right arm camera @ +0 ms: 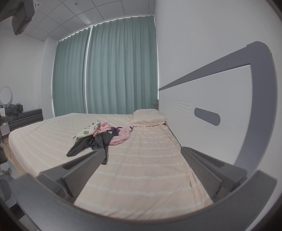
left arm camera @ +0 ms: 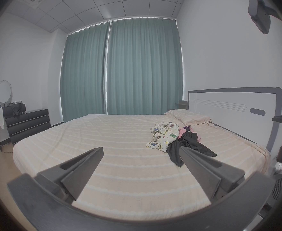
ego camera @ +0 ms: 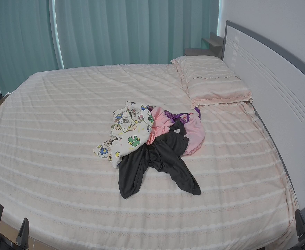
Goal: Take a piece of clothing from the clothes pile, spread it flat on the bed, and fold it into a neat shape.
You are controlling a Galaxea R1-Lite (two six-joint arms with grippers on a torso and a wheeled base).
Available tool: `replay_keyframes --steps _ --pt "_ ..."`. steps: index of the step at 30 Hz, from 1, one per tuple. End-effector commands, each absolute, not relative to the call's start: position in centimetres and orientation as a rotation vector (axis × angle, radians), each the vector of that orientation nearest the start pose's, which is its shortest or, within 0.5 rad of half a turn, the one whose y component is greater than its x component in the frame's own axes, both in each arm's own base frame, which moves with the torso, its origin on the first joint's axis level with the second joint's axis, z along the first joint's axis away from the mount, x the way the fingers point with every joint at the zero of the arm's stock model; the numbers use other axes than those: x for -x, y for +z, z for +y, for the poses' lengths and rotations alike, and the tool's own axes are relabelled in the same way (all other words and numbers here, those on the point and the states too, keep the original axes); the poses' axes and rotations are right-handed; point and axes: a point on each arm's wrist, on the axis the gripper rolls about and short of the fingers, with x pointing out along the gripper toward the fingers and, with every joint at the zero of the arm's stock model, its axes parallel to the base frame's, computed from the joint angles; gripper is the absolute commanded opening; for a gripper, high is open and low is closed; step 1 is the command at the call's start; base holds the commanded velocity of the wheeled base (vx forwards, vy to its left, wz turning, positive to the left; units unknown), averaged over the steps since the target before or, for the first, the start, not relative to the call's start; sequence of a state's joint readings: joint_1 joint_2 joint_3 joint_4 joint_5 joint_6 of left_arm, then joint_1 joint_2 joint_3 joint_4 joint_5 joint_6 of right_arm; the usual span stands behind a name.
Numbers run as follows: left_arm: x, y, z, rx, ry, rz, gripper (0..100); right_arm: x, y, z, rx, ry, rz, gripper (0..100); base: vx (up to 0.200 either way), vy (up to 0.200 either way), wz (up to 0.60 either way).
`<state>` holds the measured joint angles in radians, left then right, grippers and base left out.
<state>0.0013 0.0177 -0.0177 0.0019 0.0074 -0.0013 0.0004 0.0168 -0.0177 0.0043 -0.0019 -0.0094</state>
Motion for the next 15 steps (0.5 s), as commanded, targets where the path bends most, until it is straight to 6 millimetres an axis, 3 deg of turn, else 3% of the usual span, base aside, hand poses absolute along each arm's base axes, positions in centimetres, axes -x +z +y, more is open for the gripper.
replay_keyframes --steps 1,7,9,10,11,15 --pt "2.3 7.5 0.0 0.000 0.009 0.005 100 2.2 7.6 0.0 0.009 -0.003 0.014 100 0.000 0.000 0.00" --pt "2.3 7.5 0.0 0.002 0.009 0.005 100 2.3 7.7 0.0 0.011 0.005 -0.008 100 0.000 0.000 0.00" --pt "2.2 7.5 0.0 0.000 0.009 0.006 100 2.4 8.6 0.0 -0.003 0.011 -0.032 100 0.000 0.000 0.00" --pt "2.2 7.5 0.0 0.000 0.009 0.006 100 3.4 14.0 0.0 -0.054 0.034 -0.160 100 0.000 0.000 0.00" --pt "2.2 7.5 0.0 0.000 0.008 0.006 100 3.3 15.4 0.0 -0.075 0.042 -0.147 100 0.000 0.000 0.00" --pt "2.2 7.5 0.0 0.002 0.009 0.006 100 1.2 15.0 0.3 -0.016 0.154 0.076 100 0.000 0.000 0.00"
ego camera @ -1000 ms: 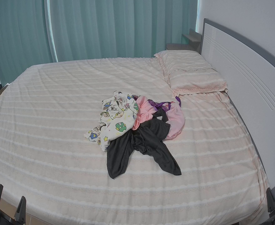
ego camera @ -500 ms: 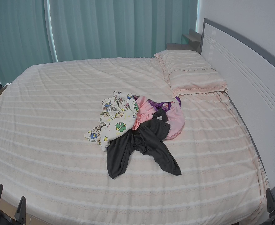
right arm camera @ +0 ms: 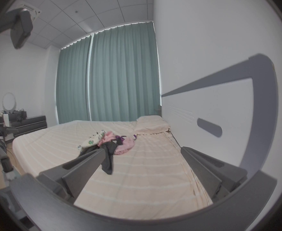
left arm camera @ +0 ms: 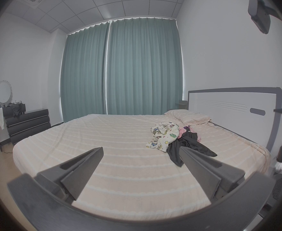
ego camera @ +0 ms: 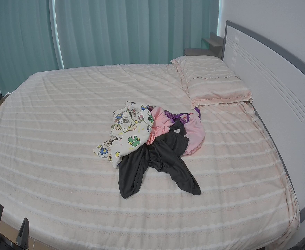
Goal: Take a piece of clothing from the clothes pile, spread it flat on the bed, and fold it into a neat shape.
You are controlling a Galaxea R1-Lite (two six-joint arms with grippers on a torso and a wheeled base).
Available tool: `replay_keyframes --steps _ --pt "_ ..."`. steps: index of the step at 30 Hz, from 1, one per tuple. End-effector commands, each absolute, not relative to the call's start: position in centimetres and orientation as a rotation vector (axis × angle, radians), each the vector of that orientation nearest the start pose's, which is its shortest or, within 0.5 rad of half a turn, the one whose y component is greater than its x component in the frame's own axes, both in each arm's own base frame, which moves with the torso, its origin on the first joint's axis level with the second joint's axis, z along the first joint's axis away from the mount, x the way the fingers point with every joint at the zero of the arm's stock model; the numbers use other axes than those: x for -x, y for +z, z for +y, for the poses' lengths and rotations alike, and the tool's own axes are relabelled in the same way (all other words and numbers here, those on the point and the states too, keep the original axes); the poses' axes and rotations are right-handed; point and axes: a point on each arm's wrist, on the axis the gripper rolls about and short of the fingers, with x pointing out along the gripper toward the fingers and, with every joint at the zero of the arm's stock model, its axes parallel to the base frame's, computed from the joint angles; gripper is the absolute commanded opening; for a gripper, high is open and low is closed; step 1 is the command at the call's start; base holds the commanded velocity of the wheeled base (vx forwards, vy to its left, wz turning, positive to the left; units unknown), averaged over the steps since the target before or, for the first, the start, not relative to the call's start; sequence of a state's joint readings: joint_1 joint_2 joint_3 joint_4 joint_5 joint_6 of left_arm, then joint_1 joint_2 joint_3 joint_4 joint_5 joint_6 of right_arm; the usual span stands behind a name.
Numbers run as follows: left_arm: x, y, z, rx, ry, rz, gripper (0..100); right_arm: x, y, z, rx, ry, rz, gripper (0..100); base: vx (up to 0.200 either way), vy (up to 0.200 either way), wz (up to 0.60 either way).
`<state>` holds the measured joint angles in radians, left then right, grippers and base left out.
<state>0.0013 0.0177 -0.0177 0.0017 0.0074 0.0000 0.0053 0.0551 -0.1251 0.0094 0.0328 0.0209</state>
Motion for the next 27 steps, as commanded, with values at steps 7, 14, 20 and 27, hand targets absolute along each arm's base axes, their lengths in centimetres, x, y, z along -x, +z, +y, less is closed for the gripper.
replay_keyframes --steps 7,14,20,27 --pt "2.3 7.5 0.0 -0.002 0.006 0.005 100 -4.6 14.0 1.1 -0.169 0.392 0.465 100 0.000 0.000 0.00" --pt "2.2 7.5 0.0 -0.002 0.009 0.006 100 -13.4 12.5 2.0 -0.217 0.409 0.667 100 0.000 0.000 0.00" --pt "2.2 7.5 0.0 -0.002 0.008 0.008 100 -18.0 10.3 3.1 -0.240 0.418 0.721 100 0.000 0.000 0.00" --pt "2.2 7.5 0.0 -0.002 0.008 0.006 100 -22.6 7.6 5.9 -0.291 0.367 0.786 100 0.000 0.000 0.00"
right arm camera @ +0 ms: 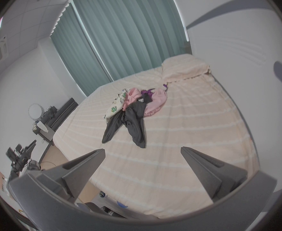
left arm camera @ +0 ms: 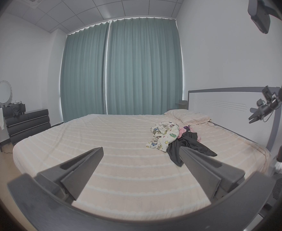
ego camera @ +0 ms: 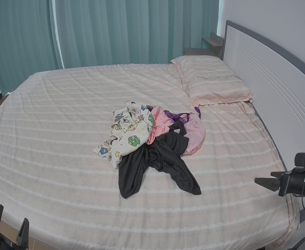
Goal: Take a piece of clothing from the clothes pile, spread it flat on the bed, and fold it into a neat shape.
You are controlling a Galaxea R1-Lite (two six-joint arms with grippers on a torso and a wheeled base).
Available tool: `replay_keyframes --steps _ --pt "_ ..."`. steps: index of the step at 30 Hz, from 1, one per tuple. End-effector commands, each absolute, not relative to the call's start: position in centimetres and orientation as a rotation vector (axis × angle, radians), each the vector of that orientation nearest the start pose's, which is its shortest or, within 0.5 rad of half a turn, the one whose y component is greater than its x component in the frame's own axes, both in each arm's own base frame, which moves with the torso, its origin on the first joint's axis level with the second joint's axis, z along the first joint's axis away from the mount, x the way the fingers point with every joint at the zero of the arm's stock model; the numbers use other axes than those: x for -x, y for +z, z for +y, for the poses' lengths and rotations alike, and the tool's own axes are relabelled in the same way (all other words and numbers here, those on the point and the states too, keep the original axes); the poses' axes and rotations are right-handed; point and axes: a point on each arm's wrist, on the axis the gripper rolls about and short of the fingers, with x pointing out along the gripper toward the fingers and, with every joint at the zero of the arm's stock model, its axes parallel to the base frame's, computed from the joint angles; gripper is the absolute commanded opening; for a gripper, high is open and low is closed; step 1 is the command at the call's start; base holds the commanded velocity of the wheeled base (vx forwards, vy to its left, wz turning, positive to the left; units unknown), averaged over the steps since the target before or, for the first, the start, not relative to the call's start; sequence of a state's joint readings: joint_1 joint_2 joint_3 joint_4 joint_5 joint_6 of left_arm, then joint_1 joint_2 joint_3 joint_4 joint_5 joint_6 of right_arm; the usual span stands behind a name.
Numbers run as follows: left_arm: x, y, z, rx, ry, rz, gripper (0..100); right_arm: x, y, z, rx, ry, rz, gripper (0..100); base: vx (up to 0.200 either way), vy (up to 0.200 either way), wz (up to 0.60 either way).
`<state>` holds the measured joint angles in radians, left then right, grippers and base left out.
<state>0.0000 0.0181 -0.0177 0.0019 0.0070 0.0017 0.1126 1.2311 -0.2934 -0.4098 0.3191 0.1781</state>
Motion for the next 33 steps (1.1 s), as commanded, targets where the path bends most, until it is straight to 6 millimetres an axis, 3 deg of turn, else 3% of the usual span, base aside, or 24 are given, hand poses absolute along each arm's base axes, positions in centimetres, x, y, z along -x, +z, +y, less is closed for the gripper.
replay_keyframes --steps 1,13,19,21,27,33 --pt "2.2 7.5 0.0 -0.002 0.008 0.006 100 -22.6 7.6 5.9 -0.291 0.367 0.786 100 0.000 0.000 0.00" --pt "2.2 7.5 0.0 -0.002 0.008 0.008 100 -28.6 3.0 11.2 -0.316 0.308 0.762 100 0.000 0.000 0.00" --pt "2.2 7.5 0.0 -0.002 0.008 0.008 100 -29.7 1.6 12.9 -0.321 0.317 0.769 100 0.000 0.000 0.00" --pt "2.2 7.5 0.0 -0.002 0.009 0.008 100 -31.2 0.1 14.5 -0.313 0.337 0.772 100 0.000 0.000 0.00" --pt "2.2 7.5 0.0 0.000 0.008 0.008 100 -33.0 -1.9 16.2 -0.293 0.342 0.773 100 0.000 0.000 0.00" --pt "2.2 7.5 0.0 0.002 0.000 0.008 100 -34.9 -2.4 17.6 -0.291 0.360 0.742 100 0.000 0.000 0.00"
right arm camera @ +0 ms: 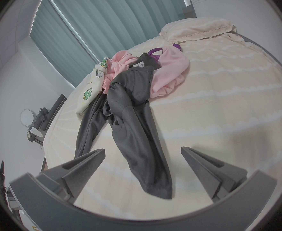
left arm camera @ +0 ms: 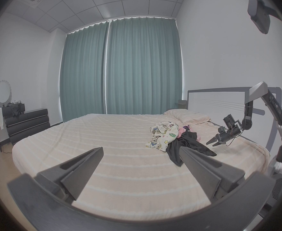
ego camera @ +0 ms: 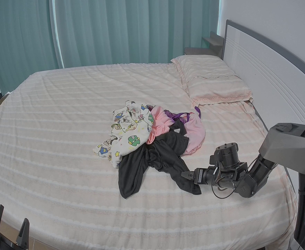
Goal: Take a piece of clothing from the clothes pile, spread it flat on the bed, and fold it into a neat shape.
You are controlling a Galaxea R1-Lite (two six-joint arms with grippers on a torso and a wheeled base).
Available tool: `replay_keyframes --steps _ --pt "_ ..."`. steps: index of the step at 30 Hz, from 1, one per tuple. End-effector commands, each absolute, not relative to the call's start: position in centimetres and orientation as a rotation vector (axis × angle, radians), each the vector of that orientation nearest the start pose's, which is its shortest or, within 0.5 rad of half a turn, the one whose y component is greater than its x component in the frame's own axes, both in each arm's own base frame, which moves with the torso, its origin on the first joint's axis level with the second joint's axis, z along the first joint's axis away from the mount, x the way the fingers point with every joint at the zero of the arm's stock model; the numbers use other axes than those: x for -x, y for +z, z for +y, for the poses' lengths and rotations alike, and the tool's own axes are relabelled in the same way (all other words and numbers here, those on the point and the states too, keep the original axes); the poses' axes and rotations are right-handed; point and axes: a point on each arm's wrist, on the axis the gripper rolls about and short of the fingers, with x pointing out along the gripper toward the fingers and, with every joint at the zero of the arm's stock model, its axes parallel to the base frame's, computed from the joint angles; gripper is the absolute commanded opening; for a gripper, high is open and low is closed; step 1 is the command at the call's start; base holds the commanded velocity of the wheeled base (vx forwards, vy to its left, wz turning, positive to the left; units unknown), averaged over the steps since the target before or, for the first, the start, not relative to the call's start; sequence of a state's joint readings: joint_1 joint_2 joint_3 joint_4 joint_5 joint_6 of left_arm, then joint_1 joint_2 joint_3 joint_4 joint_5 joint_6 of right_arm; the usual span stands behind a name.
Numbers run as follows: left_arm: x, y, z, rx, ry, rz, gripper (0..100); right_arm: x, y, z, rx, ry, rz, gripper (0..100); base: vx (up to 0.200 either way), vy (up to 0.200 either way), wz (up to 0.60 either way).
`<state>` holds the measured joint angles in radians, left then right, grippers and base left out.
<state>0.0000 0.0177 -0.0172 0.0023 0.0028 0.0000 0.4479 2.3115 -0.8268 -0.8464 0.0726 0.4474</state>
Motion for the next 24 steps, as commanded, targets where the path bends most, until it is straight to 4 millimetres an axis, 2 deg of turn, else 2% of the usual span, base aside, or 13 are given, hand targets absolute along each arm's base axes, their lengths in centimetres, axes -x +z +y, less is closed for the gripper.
replay_keyframes --steps 1,4,5,6,13,14,20,24 --pt "2.2 7.5 0.0 0.002 -0.002 0.008 100 -35.3 -3.0 18.1 -0.285 0.358 0.750 100 0.000 0.000 0.00" --pt "2.2 7.5 0.0 0.002 -0.002 0.008 100 -35.5 -3.4 18.2 -0.281 0.350 0.753 100 0.000 0.000 0.00" --pt "2.2 7.5 0.0 0.002 -0.002 0.008 100 -35.7 -4.7 18.7 -0.254 0.331 0.746 100 0.000 0.000 0.00" --pt "2.3 7.6 0.0 0.002 -0.002 0.006 100 -35.9 -4.7 19.3 -0.253 0.342 0.725 100 0.000 0.000 0.00" --pt "2.2 7.5 0.0 0.002 0.000 0.008 100 -35.6 -5.0 19.7 -0.245 0.352 0.730 100 0.000 0.000 0.00" --pt "2.2 7.5 0.0 0.002 -0.002 0.008 100 -35.6 -5.0 19.7 -0.245 0.354 0.729 0 0.000 0.000 0.00" --pt "2.3 7.5 0.0 -0.002 -0.002 0.006 100 -35.2 -4.6 19.6 -0.269 0.355 0.723 0 0.000 0.000 0.00" --pt "2.3 7.5 0.0 -0.002 -0.011 0.005 100 -33.9 -3.7 18.5 -0.320 0.389 0.726 0 0.000 0.000 0.00"
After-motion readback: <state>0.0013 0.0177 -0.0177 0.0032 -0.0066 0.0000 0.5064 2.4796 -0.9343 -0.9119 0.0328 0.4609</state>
